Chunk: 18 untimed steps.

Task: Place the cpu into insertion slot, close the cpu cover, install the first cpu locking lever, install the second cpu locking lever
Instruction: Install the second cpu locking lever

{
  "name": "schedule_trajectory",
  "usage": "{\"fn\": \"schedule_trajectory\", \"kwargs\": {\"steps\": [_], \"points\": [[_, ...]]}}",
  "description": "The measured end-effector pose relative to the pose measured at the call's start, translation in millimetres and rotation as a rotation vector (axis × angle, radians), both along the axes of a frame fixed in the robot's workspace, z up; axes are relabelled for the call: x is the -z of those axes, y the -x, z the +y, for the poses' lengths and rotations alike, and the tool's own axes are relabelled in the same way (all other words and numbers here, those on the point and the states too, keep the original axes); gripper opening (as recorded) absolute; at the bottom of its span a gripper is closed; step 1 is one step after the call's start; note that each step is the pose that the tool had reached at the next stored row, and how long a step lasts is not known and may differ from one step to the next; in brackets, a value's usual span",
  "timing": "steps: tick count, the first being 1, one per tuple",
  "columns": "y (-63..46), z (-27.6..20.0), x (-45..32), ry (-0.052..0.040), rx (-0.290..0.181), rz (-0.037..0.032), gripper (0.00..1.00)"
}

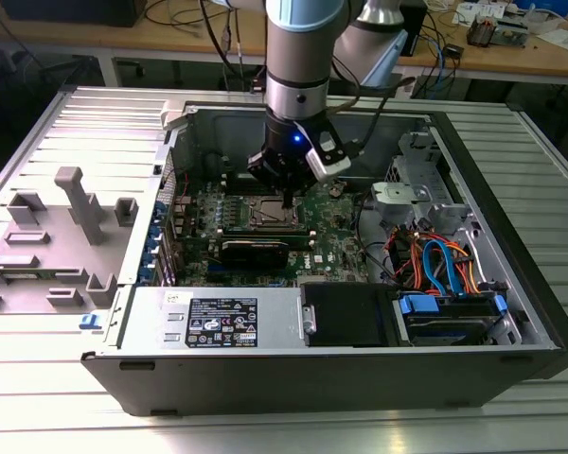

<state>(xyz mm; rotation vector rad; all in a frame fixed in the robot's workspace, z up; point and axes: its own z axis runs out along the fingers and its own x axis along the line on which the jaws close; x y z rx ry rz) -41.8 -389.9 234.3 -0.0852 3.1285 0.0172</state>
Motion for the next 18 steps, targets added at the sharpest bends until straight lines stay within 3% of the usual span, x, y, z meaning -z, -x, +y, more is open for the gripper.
{"fn": "schedule_trajectory", "kwargs": {"steps": [7, 8, 10, 18], "points": [[0.0, -17.1, -0.3, 0.0001, 0.000, 0.0061, 0.11], [0.0, -21.4, -0.3, 0.0001, 0.000, 0.0070, 0.11], [0.0, -24.8, -0.3, 0.0000, 0.000, 0.0077, 0.11], [0.0, -25.2, -0.3, -0.0024, 0.000, 0.0083, 0.11]]}}
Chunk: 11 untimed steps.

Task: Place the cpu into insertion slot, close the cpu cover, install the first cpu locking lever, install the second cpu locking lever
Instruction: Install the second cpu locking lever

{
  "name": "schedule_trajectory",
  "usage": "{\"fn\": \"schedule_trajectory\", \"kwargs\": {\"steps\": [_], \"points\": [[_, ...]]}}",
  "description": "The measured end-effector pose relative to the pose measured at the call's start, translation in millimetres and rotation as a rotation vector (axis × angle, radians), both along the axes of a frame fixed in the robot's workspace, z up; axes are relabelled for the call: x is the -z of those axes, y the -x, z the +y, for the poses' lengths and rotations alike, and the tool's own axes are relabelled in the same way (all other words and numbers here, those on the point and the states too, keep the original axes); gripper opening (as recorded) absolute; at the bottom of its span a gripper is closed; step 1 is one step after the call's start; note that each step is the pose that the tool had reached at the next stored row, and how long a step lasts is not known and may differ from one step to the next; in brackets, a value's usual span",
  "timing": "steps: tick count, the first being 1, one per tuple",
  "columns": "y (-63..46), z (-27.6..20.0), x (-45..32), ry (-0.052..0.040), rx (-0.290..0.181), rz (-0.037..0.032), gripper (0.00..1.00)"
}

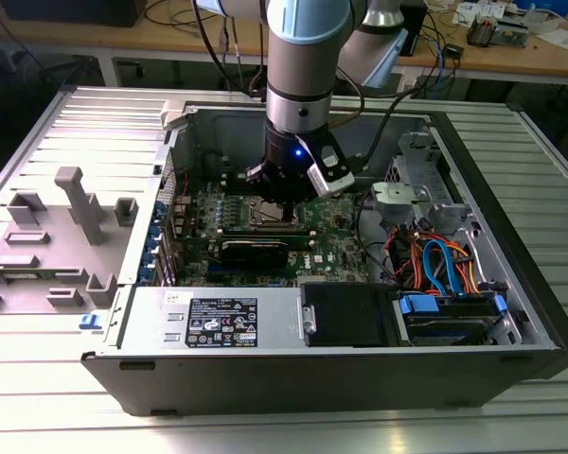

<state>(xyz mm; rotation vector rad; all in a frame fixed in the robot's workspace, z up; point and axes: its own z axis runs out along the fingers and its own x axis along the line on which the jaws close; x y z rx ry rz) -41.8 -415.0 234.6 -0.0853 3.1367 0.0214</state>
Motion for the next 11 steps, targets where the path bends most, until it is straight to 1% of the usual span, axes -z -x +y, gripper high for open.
{"fn": "schedule_trajectory", "kwargs": {"steps": [5, 7, 11], "points": [[0.0, 0.0, 0.0, -0.0022, 0.000, 0.0000, 0.11], [0.0, 0.0, 0.0, -0.0078, 0.000, 0.0000, 0.11], [0.0, 0.0, 0.0, -0.0097, 0.000, 0.0000, 0.11]]}}
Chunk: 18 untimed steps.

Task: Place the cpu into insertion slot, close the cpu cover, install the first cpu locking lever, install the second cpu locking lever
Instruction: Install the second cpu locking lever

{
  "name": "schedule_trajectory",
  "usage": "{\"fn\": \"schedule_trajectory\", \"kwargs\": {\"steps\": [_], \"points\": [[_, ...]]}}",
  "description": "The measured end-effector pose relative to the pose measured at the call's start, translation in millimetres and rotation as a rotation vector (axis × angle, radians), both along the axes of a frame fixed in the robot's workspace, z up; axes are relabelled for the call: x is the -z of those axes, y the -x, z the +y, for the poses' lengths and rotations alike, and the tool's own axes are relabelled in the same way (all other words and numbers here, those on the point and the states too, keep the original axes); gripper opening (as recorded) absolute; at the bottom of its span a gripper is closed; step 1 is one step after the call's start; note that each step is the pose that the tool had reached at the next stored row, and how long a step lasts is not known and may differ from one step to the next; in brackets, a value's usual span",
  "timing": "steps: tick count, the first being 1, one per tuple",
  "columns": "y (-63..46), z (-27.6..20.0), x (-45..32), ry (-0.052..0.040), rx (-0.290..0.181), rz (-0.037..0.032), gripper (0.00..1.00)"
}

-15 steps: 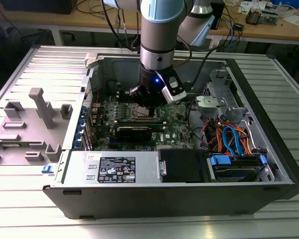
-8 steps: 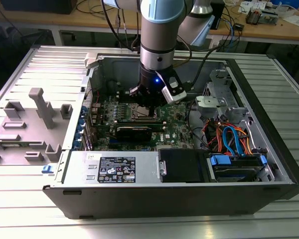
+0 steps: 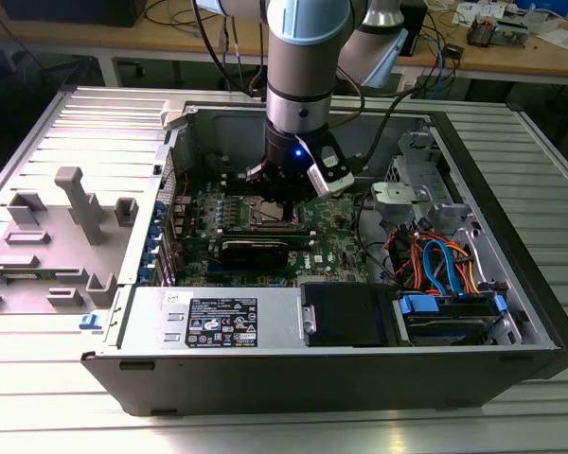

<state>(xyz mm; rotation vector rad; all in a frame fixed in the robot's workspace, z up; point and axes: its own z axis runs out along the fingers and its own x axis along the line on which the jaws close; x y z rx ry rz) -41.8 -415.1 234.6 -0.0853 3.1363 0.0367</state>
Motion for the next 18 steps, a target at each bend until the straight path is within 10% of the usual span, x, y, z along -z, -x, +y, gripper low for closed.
{"fn": "schedule_trajectory", "kwargs": {"steps": [18], "points": [[0.0, 0.0, 0.0, -0.0103, 0.000, 0.0000, 0.11]]}}
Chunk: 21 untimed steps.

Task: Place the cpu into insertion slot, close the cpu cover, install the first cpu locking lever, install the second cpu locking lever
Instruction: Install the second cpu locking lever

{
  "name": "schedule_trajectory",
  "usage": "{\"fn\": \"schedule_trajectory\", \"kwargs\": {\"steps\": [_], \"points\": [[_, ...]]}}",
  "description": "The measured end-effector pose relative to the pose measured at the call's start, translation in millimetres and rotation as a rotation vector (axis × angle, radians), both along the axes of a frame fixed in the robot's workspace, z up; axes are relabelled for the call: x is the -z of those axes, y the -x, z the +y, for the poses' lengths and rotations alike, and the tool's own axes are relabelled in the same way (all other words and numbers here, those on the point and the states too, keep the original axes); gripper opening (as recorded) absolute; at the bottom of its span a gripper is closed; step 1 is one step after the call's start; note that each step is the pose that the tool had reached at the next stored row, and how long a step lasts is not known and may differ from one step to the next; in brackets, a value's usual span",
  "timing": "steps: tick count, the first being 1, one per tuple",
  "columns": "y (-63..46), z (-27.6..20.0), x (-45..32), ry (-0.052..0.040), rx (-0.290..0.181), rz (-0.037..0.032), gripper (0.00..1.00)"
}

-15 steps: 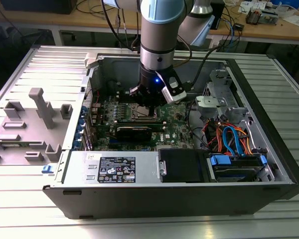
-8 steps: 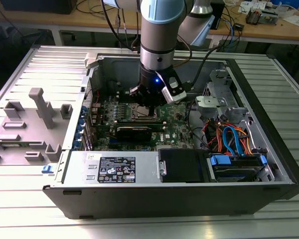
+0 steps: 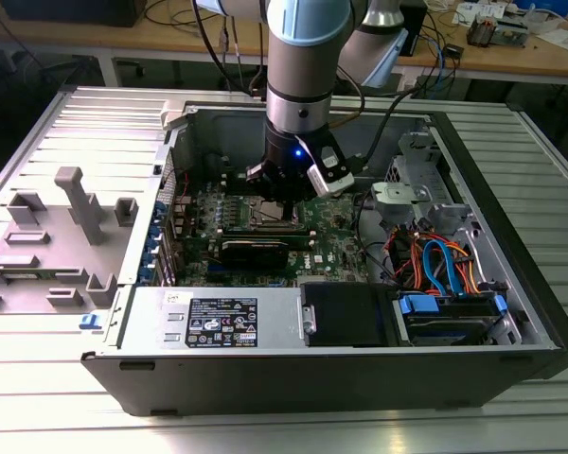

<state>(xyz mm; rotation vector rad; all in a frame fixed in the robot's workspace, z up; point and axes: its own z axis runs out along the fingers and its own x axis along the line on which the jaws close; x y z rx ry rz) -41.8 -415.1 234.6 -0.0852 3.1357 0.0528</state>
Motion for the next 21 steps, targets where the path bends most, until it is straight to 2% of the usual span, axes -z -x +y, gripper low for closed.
{"fn": "schedule_trajectory", "kwargs": {"steps": [21], "points": [[0.0, 0.0, 0.0, -0.0092, 0.000, 0.0000, 0.11]]}}
